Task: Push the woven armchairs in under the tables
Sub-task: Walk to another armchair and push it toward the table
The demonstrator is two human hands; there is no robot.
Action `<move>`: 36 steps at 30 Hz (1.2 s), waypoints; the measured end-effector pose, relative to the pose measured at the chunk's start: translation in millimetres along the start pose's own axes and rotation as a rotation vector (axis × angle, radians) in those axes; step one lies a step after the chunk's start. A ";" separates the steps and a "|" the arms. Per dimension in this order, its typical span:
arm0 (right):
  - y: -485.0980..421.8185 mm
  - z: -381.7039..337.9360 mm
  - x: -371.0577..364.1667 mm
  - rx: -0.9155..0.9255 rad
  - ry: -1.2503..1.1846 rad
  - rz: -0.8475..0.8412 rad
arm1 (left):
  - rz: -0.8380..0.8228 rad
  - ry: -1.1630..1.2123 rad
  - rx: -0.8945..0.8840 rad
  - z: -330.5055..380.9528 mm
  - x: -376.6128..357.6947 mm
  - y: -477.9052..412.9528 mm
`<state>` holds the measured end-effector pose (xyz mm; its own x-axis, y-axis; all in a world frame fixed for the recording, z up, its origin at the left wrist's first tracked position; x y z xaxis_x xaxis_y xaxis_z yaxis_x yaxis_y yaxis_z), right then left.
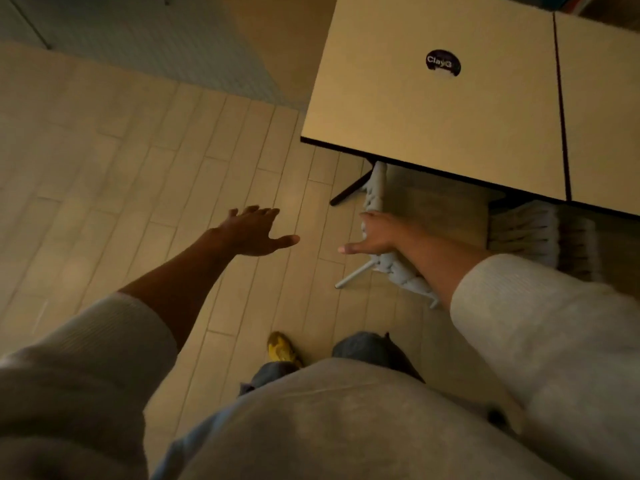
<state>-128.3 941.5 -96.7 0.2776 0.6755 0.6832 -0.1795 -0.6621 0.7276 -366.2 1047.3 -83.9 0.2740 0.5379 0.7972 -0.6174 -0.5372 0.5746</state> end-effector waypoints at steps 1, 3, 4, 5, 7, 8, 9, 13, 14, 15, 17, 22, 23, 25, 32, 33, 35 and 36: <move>-5.1 -7.4 9.3 -0.006 0.002 0.014 | -0.004 -0.018 -0.009 -11.2 10.5 -6.3; -19.2 -17.8 27.4 -0.026 0.026 0.033 | -0.014 -0.049 -0.022 -34.3 29.6 -23.1; -26.1 -21.4 38.6 -0.035 0.034 0.044 | -0.018 -0.067 -0.030 -44.6 39.3 -33.3; -34.4 -23.9 50.9 -0.050 0.037 0.053 | -0.024 -0.086 -0.040 -54.3 49.1 -44.1; -55.3 -26.8 76.4 -0.060 0.030 0.076 | -0.025 -0.117 -0.059 -71.0 69.9 -69.0; -67.1 -27.3 90.5 -0.063 0.019 0.093 | -0.024 -0.131 -0.069 -78.2 81.8 -82.4; -80.2 -27.4 105.5 -0.065 0.002 0.114 | -0.024 -0.149 -0.083 -85.4 95.1 -96.9; -128.8 -26.8 163.6 -0.097 -0.102 0.222 | -0.024 -0.195 -0.140 -108.8 152.4 -152.1; -139.2 -29.3 181.6 -0.094 -0.114 0.250 | -0.032 -0.207 -0.145 -117.2 167.8 -165.7; -148.3 -32.5 197.3 -0.079 -0.120 0.272 | -0.044 -0.218 -0.148 -125.8 180.3 -175.9; -171.8 -36.8 233.4 -0.065 -0.139 0.298 | -0.040 -0.229 -0.150 -148.8 214.2 -204.8; -242.0 -36.8 308.0 -0.117 -0.152 0.225 | 0.021 -0.235 -0.142 -199.4 306.8 -277.5; -256.9 -38.9 320.1 -0.119 -0.156 0.209 | 0.027 -0.230 -0.149 -208.5 320.0 -291.9; -288.5 -42.8 344.9 -0.127 -0.163 0.167 | 0.040 -0.218 -0.154 -229.1 346.6 -325.8; -393.6 -50.7 439.7 -0.243 -0.307 0.110 | 0.019 -0.303 -0.275 -301.8 436.9 -461.1; -405.2 -51.9 453.7 -0.252 -0.357 0.120 | 0.000 -0.310 -0.296 -306.7 453.4 -474.6; -432.9 -53.2 479.0 -0.276 -0.408 0.155 | 0.005 -0.321 -0.349 -320.0 487.8 -507.7; -446.5 -52.2 491.5 -0.311 -0.421 0.171 | 0.017 -0.339 -0.365 -326.3 509.3 -526.8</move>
<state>39.1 1586.1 -82.5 0.5623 0.3358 0.7557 -0.5079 -0.5809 0.6360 -142.0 1816.3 -41.0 0.4487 0.2574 0.8558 -0.8250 -0.2488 0.5074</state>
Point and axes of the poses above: each hand's wrist, its own y-axis away from the middle knuckle, its own x-axis out of the back of the hand, z = x × y, the point moved 10 cm from there along -y, towards the middle knuckle, and after that the axes turned 1 degree about y, right-handed, at the moved point
